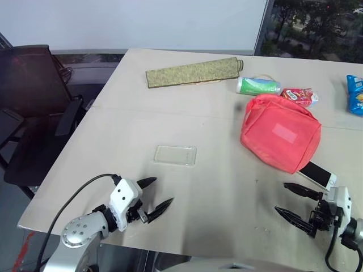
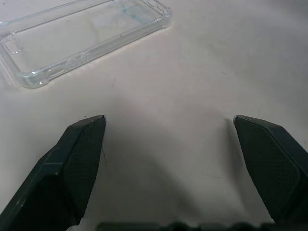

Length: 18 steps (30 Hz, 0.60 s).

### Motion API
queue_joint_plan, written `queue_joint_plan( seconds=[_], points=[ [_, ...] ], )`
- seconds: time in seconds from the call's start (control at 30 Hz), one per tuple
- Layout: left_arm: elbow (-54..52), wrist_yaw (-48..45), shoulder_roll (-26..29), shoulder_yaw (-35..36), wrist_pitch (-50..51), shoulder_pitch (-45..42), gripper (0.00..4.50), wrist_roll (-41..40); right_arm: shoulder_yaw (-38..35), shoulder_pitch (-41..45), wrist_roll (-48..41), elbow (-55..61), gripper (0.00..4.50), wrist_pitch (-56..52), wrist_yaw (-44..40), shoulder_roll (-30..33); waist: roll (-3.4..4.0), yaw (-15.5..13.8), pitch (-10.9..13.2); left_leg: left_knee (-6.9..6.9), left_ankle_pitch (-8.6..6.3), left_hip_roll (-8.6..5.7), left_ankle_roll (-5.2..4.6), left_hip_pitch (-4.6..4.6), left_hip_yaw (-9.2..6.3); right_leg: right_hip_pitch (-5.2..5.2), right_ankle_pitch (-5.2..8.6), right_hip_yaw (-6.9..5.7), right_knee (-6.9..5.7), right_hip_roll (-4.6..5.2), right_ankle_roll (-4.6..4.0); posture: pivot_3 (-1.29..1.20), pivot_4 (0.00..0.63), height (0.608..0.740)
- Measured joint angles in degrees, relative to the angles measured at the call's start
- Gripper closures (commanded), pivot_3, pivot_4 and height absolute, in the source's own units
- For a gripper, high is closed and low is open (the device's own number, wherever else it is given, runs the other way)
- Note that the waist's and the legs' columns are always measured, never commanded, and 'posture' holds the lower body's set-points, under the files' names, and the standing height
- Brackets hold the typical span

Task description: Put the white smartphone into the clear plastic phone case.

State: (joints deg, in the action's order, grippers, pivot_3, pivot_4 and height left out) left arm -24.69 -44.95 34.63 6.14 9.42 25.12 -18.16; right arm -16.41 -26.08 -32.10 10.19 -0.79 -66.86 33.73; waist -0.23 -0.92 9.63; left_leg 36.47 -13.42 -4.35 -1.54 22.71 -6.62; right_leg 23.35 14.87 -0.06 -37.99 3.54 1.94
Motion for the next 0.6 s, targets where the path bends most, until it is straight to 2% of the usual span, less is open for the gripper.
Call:
queue_joint_plan(
  seconds=[0.33,0.6],
  points=[
    [1.3,-3.3,0.9,1.1,-0.4,-0.1,0.04,-2.3,1.6,0.8,0.8,0.1,0.00,2.5,0.0,-1.6,-0.01,0.1,0.0,0.00,0.00,0.02,0.00,0.01,0.02,0.00,-0.01,0.00,0.02,-0.01,0.00,0.00,0.150,0.740],
    [1.8,-5.6,1.4,2.6,-0.3,-1.0,0.04,-4.0,5.0,4.6,4.6,4.0,0.00,7.5,2.3,-3.2,-0.01,0.1,0.0,0.03,0.00,0.02,0.00,0.01,0.03,0.00,-0.02,0.00,0.00,-0.02,0.02,0.00,0.150,0.740]
  ],
)
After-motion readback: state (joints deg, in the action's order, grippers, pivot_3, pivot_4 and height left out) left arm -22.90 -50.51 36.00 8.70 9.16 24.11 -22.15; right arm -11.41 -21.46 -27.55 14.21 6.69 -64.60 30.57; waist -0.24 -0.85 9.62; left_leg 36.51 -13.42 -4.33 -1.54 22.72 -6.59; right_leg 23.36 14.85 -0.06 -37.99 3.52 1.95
